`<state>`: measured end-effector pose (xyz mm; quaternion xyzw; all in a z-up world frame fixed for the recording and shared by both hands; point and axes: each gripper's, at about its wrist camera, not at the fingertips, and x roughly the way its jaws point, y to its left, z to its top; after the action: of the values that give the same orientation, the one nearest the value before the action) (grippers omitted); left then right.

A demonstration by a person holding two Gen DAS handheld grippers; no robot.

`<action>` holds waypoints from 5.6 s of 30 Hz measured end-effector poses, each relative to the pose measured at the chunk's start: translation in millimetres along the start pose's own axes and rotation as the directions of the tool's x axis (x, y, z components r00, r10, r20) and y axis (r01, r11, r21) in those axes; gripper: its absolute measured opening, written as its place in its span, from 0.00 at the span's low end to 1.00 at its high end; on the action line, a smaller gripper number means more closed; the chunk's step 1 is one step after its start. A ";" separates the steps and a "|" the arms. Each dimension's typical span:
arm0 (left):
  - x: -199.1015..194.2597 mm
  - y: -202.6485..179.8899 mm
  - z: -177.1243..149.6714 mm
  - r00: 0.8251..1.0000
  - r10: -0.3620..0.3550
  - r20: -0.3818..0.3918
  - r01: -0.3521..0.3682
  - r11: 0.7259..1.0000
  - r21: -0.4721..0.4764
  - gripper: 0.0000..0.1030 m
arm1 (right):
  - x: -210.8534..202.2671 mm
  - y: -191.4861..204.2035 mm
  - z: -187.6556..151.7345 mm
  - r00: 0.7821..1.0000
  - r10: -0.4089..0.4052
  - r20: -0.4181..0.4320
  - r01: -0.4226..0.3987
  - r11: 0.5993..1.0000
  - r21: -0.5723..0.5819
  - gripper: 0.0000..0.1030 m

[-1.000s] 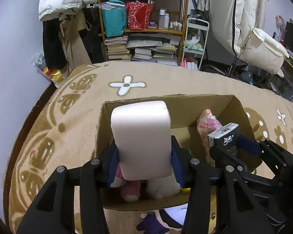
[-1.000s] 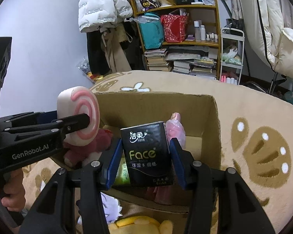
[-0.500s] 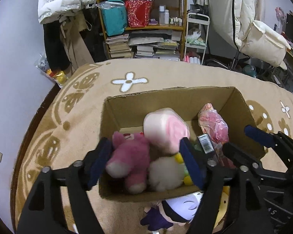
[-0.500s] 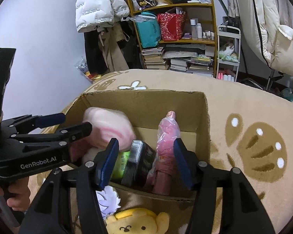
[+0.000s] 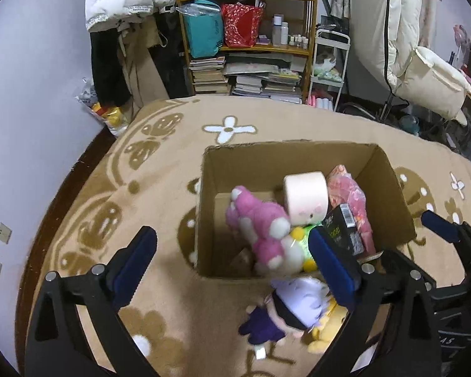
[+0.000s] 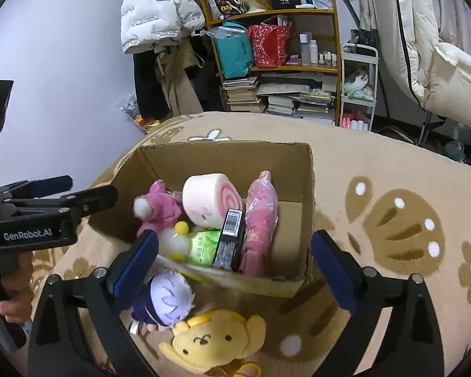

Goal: Organize soft objects
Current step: 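Open the left gripper to drop the cushion roll in the box while the right gripper drops the tissue pack, then move both grippers back to the doll and yellow dog plush, then grasp the white-haired doll with the left gripper while the right gripper grasps the yellow dog plush, then lift the doll with the left gripper while the right gripper lifts the yellow plush over the box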

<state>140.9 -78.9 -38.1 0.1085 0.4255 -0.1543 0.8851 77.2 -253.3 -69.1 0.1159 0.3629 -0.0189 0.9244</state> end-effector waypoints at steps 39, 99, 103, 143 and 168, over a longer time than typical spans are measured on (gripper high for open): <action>17.4 -29.0 -57.5 0.966 -0.019 -0.258 0.050 0.992 0.114 0.98 | -2.7 12.7 -77.4 0.987 0.049 -0.151 -0.051 0.999 -0.010 0.99; 147.0 -46.3 -81.3 0.875 -0.118 -0.470 0.166 0.984 0.061 0.84 | 71.6 35.2 -117.7 0.932 0.121 -0.340 -0.107 0.992 0.061 0.80; 142.6 -52.1 -83.1 0.880 -0.105 -0.463 0.153 0.986 0.066 0.84 | 73.7 38.1 -119.0 0.935 0.117 -0.335 -0.101 0.993 0.064 0.80; -42.2 -11.1 -56.2 0.999 0.034 0.008 -0.034 0.998 0.050 0.62 | -23.1 -1.0 -82.0 0.997 0.064 -0.049 -0.057 0.989 0.134 0.73; -102.9 -5.1 -1.8 0.942 0.133 0.309 -0.164 0.984 0.075 0.63 | -73.6 9.9 -35.5 0.989 0.023 0.146 -0.028 0.999 0.034 0.74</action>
<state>77.0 -64.5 41.5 0.1595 0.2674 -0.1229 0.9423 0.6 -239.2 -42.6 0.1354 0.2924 -0.0219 0.9464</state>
